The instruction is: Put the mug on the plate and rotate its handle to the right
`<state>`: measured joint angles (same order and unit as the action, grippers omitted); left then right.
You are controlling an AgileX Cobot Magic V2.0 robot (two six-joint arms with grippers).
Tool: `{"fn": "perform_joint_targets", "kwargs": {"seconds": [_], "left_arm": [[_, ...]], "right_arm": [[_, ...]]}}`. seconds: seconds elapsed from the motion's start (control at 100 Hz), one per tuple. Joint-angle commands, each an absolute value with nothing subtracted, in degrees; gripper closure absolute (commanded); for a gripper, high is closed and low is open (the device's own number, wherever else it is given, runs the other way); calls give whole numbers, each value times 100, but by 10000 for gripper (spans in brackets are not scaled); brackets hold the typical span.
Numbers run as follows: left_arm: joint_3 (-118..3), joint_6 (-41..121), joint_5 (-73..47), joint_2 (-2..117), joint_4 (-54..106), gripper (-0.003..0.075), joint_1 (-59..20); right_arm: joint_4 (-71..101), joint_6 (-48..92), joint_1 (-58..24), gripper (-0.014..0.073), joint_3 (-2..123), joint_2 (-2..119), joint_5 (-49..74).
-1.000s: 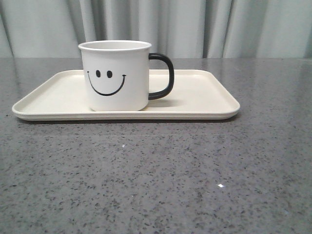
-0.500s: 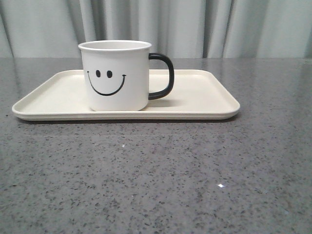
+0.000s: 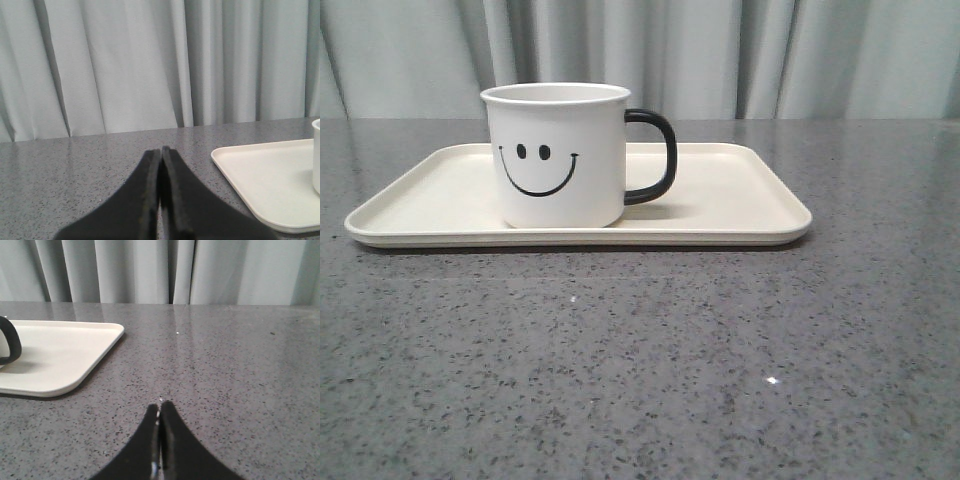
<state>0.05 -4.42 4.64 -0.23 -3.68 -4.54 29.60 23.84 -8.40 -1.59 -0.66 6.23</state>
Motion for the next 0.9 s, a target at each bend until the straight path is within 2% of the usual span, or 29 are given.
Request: {"fn": "perform_joint_targets", "kwargs": {"seconds": [0.0,0.19,0.89], "left_arm": [[49,-501,892,-190,-344,740,-443],[49,-501,892,-190,-344,740,-443],[49,-501,892,-190,-344,740,-443]], "right_arm": [[2182,1641,-829,704,-158,-164,263],[1334,792,-829,704,-158,-164,307],[926,757,-829,704,-158,-164,366]]}}
